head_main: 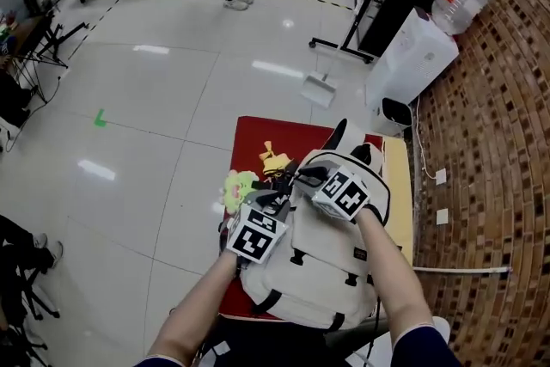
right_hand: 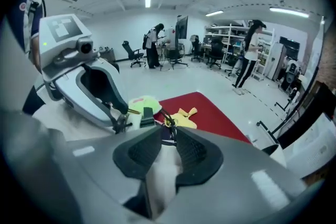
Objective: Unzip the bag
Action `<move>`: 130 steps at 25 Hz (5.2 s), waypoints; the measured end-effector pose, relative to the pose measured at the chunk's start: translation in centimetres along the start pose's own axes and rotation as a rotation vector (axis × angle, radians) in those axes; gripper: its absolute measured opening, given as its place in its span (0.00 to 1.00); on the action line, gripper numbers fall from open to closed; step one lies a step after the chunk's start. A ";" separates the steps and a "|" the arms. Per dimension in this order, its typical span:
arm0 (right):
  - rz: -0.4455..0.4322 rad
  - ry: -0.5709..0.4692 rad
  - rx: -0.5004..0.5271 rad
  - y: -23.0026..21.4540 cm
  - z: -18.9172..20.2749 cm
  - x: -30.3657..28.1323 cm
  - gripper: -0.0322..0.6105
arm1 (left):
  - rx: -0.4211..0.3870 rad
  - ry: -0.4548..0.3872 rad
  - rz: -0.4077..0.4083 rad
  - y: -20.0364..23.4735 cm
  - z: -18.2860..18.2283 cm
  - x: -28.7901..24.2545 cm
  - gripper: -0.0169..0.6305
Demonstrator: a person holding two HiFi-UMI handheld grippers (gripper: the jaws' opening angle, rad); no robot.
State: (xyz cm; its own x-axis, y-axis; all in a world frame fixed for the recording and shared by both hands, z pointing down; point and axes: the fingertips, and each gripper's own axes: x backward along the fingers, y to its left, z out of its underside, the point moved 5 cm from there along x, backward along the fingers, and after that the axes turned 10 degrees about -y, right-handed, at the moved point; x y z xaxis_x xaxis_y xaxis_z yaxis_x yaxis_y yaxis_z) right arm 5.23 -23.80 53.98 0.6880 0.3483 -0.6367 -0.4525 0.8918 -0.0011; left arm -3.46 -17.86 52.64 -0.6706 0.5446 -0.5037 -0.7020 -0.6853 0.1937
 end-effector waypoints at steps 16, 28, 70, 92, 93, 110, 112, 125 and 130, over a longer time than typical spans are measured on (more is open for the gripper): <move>-0.173 0.189 -0.002 -1.6 0.9 -4.8 0.09 | 0.000 0.096 -0.008 0.7 1.0 -1.9 0.17; 0.073 -0.071 -0.239 -6.6 1.5 -0.8 0.09 | 0.018 0.121 0.008 0.7 1.9 -2.4 0.17; 0.550 -0.537 -0.877 -11.5 10.3 12.4 0.09 | -0.182 0.236 0.128 2.4 -4.4 -8.3 0.08; 0.698 -0.500 -1.076 -9.2 20.8 20.4 0.09 | -0.209 0.307 0.055 3.1 -3.2 -8.8 0.07; 0.699 -0.499 -1.084 -9.1 21.1 20.6 0.09 | -0.208 0.310 0.053 3.1 -3.1 -8.8 0.07; 0.612 -0.505 -0.923 -8.1 22.6 23.7 0.23 | -0.374 0.179 0.097 -3.1 -8.2 -10.2 0.11; 0.588 -0.434 -0.734 -8.0 21.8 24.5 0.20 | -0.427 0.172 0.154 -5.5 -8.9 -12.3 0.13; 0.092 0.077 0.413 -8.5 23.8 20.3 0.24 | -0.648 0.366 0.238 -8.1 -8.6 -22.2 0.27; 0.019 0.066 0.568 -9.1 23.9 18.6 0.21 | -0.659 0.436 0.221 -6.6 -6.8 -23.5 0.27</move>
State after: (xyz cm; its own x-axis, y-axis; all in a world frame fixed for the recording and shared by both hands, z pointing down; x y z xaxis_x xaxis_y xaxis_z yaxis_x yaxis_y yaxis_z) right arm 35.76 -18.53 60.58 0.6375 0.3636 -0.6793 -0.0762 0.9071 0.4140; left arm 18.56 -29.45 57.46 -0.5283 0.2203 -0.8200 -0.1887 -0.9721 -0.1396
